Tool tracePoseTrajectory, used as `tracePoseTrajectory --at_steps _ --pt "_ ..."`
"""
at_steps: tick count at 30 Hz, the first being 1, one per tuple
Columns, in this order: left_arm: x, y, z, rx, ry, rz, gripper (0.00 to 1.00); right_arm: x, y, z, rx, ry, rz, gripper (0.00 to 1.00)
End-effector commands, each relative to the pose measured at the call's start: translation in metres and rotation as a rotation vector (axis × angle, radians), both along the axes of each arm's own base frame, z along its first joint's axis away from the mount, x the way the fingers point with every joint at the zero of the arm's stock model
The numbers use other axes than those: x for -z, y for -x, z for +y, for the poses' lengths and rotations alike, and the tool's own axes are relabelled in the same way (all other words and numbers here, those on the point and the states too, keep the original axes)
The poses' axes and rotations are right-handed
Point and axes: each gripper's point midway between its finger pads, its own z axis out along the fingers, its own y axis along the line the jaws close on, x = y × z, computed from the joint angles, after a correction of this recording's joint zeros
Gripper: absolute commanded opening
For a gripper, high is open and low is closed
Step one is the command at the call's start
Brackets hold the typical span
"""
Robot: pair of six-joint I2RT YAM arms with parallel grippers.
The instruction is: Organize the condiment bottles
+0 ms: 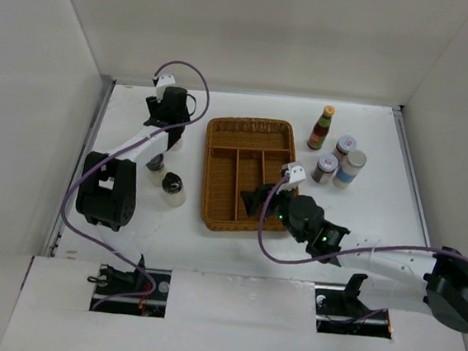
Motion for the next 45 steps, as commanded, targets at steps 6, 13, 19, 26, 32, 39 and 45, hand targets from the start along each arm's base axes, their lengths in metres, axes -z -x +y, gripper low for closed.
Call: tracePoseTrajectory --at_steps 6,13,19,26,32,39,45 --pt "-0.162 0.013 -0.007 0.012 0.072 -0.415 0.29 -0.022 -0.008 0.001 0.014 -0.077 -0.034 0.86" --pt "-0.200 0.027 -0.111 0.268 0.126 -0.482 0.30 -0.022 -0.013 -0.007 0.039 -0.082 -0.035 0.86" --pt "-0.173 0.010 -0.168 0.358 0.144 -0.441 0.30 -0.024 -0.017 -0.015 0.065 -0.102 -0.031 0.87" --pt "-0.133 -0.023 -0.192 0.379 0.128 -0.407 0.30 -0.025 -0.018 -0.025 0.084 -0.113 -0.035 0.87" --pt "-0.101 -0.030 -0.188 0.367 0.100 -0.361 0.30 -0.020 -0.021 -0.024 0.089 -0.103 -0.026 0.88" --pt "-0.044 -0.018 -0.173 0.343 0.069 -0.278 0.61 -0.020 -0.029 -0.032 0.118 -0.100 -0.024 0.95" --pt "-0.058 -0.004 -0.177 0.355 0.084 -0.315 0.88 -0.035 -0.039 -0.056 0.221 -0.092 -0.024 0.78"
